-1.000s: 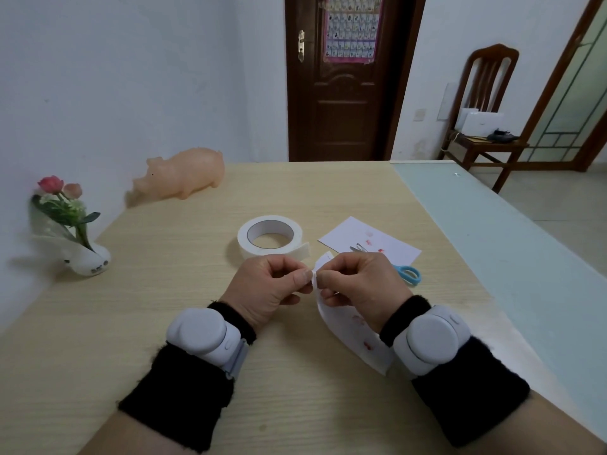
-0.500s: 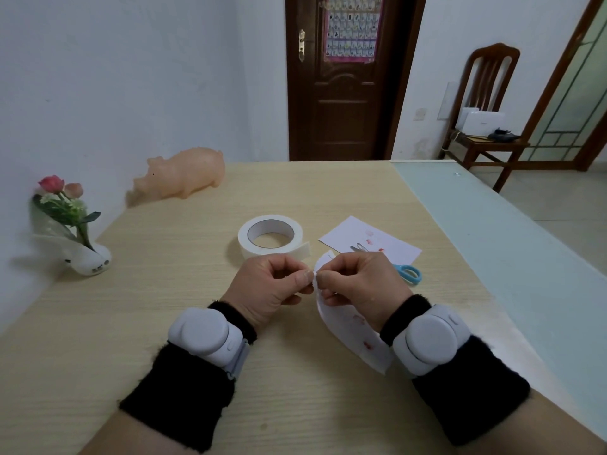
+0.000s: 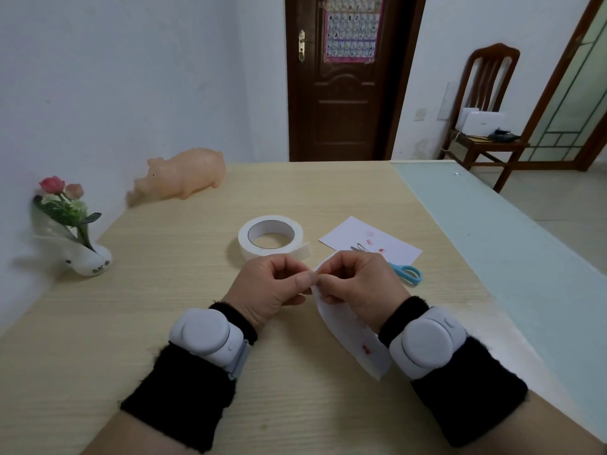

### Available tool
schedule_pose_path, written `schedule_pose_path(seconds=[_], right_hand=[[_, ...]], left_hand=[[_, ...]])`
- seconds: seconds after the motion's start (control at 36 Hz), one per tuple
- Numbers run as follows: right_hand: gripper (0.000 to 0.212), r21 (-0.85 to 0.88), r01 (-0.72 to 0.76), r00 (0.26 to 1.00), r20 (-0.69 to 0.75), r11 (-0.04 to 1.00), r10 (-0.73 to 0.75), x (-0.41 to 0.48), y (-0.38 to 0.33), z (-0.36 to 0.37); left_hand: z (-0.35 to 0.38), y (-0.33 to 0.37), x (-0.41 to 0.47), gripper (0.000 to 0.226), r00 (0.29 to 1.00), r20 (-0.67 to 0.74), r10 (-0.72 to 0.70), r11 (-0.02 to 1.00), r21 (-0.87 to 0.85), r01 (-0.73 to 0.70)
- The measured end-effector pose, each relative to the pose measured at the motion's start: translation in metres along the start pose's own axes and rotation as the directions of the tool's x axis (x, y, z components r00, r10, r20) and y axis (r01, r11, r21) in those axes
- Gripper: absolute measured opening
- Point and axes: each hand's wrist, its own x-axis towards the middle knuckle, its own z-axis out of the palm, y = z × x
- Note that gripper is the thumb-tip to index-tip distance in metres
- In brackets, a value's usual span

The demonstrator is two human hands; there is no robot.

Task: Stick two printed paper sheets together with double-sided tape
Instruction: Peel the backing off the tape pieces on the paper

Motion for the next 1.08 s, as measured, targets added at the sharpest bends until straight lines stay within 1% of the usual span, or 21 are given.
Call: schedule_pose_path(seconds=[0.19, 0.28, 0.33, 0.44, 0.53, 0.67, 0.75, 0.92, 1.08], right_hand=[[0.018, -0.028, -0.006, 1.0, 0.0, 1.0, 0.006, -0.0003, 0.0005, 0.0006], [0.02, -0.027, -0.004, 1.0, -0.005, 1.0, 0.004, -0.0001, 0.0004, 0.0013], [0.022, -0.018, -0.001, 1.0, -0.015, 1.0, 0.0, 0.0, 0.0005, 0.0012], [0.019, -0.024, 0.014, 0.999, -0.039, 1.0, -0.015, 0.0006, 0.0006, -0.0002], [0.018, -0.044, 0.028, 0.997, -0.066, 0.999, -0.031, 0.0015, 0.0008, -0.001], [0.02, -0.055, 0.034, 0.997, -0.071, 0.998, -0.038, 0.0017, 0.001, -0.0002], [0.021, -0.059, 0.033, 0.997, -0.067, 0.998, -0.037, 0.0022, 0.0017, -0.0007], [0.012, -0.074, 0.019, 0.998, -0.064, 0.997, -0.023, 0.001, 0.0014, -0.0003], [0.012, -0.059, 0.015, 0.998, -0.065, 0.998, -0.019, 0.0008, 0.0004, 0.0]], left_hand=[[-0.001, -0.0002, 0.0007, 0.006, 0.999, -0.043, -0.009, 0.999, 0.03, 0.011], [-0.0026, 0.0011, 0.0012, 0.007, 0.998, -0.057, -0.003, 0.999, 0.045, 0.005], [-0.0031, 0.002, 0.0017, 0.008, 0.998, -0.061, -0.02, 1.0, 0.014, 0.021], [-0.0007, 0.0032, 0.0005, 0.017, 0.997, -0.036, -0.065, 0.992, -0.11, 0.061], [0.001, 0.0044, -0.0009, 0.019, 0.998, -0.016, -0.059, 0.989, -0.139, 0.056], [0.0012, 0.0034, -0.0014, 0.014, 0.999, -0.01, -0.045, 0.99, -0.132, 0.043], [0.0006, 0.0029, -0.0009, 0.015, 0.999, -0.011, -0.036, 0.991, -0.126, 0.034], [0.0001, -0.0003, -0.0006, 0.012, 1.0, -0.005, 0.01, 1.0, -0.002, -0.01], [-0.0007, -0.0014, 0.0, 0.011, 1.0, 0.008, 0.021, 0.999, 0.035, -0.021]])
